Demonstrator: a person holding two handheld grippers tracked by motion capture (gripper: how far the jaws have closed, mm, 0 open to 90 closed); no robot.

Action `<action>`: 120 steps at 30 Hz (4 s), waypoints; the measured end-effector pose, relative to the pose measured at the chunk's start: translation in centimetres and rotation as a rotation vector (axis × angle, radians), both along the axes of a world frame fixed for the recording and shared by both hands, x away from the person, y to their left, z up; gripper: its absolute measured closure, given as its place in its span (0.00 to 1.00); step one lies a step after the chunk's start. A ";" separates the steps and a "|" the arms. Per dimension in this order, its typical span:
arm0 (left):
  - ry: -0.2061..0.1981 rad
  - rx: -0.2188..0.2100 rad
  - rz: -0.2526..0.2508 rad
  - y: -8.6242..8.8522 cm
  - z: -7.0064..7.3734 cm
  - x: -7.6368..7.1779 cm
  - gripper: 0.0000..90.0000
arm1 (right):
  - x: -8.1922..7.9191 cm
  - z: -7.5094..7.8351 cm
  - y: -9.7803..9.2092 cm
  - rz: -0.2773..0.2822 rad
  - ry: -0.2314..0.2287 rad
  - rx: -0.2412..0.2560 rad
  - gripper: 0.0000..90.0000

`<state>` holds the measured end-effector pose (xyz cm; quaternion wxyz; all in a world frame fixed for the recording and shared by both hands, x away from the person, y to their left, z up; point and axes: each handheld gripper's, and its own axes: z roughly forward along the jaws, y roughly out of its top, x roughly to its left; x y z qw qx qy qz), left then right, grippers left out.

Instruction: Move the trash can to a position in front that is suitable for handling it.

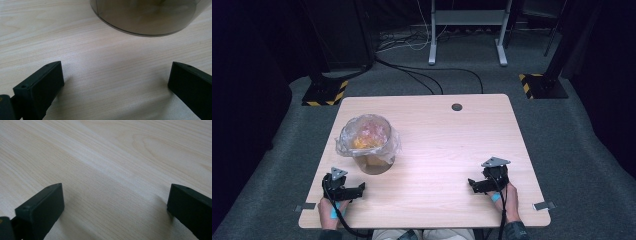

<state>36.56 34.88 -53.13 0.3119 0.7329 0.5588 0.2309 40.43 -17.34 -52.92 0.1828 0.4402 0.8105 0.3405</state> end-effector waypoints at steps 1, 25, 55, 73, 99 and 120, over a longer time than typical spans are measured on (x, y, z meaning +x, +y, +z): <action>0.000 0.000 0.000 0.0 0.0 0.0 0.00 | 0.0 0.0 0.0 0.001 0.001 0.002 0.00; -0.041 -0.044 -0.036 0.0 2.7 -0.3 0.00 | 0.0 0.0 -0.1 -0.009 -0.005 0.005 0.03; -0.059 -0.009 -0.106 -0.9 7.8 -0.2 0.00 | 0.0 0.0 -0.1 -0.013 -0.007 0.009 0.04; -0.078 -0.009 -0.120 -1.0 11.4 -0.2 0.00 | 0.0 0.0 -0.2 -0.012 -0.010 0.009 0.05; -0.156 -0.016 -0.084 -0.7 16.2 0.8 0.01 | 0.0 0.1 -0.2 -0.014 -0.011 0.010 0.05; -0.146 -0.011 -0.148 -3.2 17.8 3.6 0.01 | 0.0 0.1 -0.2 -0.015 -0.011 0.011 0.06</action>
